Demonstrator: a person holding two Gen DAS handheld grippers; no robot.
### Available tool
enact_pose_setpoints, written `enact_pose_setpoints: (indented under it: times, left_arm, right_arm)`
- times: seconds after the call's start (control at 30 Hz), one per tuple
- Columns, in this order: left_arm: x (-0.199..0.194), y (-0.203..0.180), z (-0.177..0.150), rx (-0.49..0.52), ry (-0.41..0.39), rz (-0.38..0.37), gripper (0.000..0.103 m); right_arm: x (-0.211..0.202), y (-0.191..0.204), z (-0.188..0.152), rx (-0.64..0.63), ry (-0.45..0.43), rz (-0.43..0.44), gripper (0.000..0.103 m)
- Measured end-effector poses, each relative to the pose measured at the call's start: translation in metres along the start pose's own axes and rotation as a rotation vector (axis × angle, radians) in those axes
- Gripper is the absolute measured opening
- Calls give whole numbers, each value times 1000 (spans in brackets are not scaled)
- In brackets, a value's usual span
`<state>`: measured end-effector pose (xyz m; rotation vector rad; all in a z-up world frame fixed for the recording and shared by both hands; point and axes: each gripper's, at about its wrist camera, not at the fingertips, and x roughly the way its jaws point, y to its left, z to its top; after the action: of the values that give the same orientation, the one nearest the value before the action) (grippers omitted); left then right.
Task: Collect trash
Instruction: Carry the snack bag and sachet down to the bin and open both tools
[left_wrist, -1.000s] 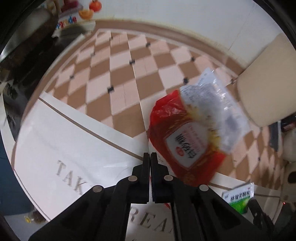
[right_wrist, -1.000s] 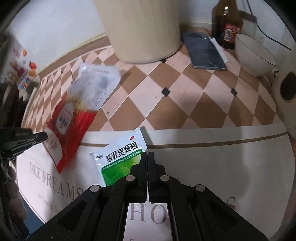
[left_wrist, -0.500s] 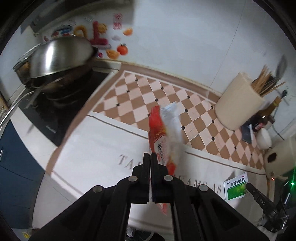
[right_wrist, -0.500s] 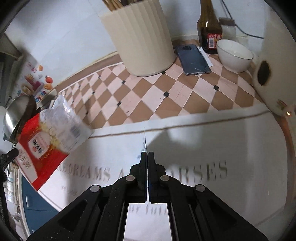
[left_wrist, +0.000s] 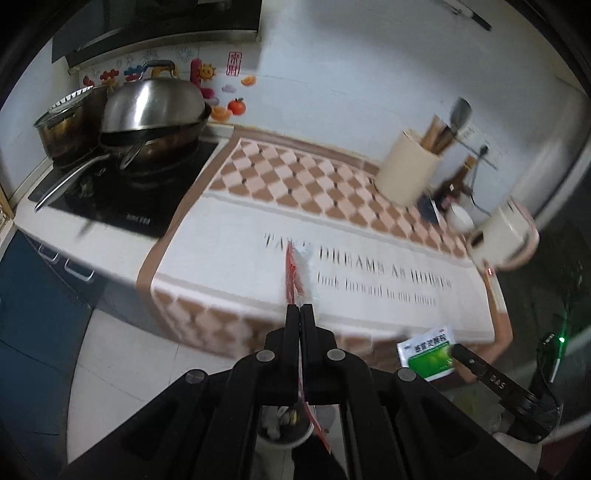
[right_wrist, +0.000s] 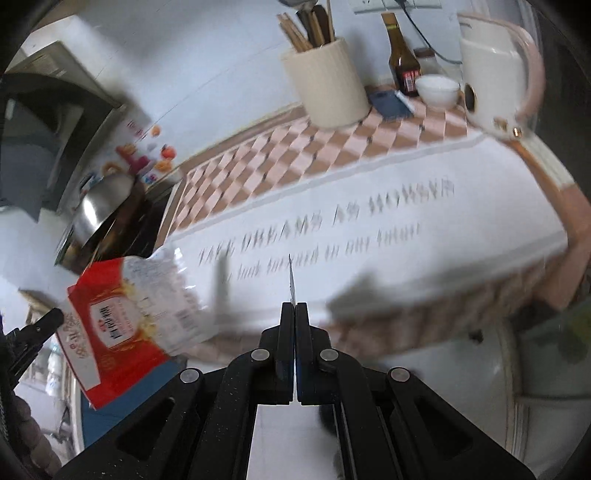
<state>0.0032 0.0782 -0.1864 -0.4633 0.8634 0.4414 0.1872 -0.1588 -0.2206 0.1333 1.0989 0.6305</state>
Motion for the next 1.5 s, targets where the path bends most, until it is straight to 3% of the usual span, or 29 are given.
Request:
enact_pose_setpoints:
  times: [0.17,0.27,0.37,0.5,0.77,0.97,1.13,1.33,1.37,1.4,1.43,1.47,1.5]
  left_arm:
    - [4,4,-52,38,113,17,0]
    - [31,7,-83,33,204,38,0]
    - [81,12,-117,18,302,71,0]
    - [178,21,-169,0,427,109,0]
    - [430,50,-302,20,628,189,0]
    - [557,61,-371,-19,730,162,0]
    - [582,59,-398,22,779,163,2]
    - [559,71,-393,12,782,188,6]
    - [551,73,-390,10,760,183,15]
    - [542,74,-386,19,734,184,48]
    - [539,73,-384,29,720,189,74]
    - [534,73,-382,35,705,195,103]
    - [523,73,-379,33,685,189,103]
  right_arm:
    - [-4,-2,-67,26,84,1,0]
    - [15,-16,-99,40,159,-18,0]
    - [49,-38,-130,62,252,-38,0]
    - [110,-73,-169,57,349,-79,0]
    - [288,-165,-257,94,482,-125,0]
    - [419,-216,-325,104,557,-146,0]
    - [481,-232,-361,73,604,-182,0]
    - [505,-232,-378,26,688,-216,1]
    - [502,-231,-378,23,691,-222,5]
    - [499,-230,-375,17,693,-230,18]
    - [495,-230,-373,16,690,-231,28]
    - [489,-230,-371,12,683,-234,52]
    - [483,-230,-367,2,676,-239,69]
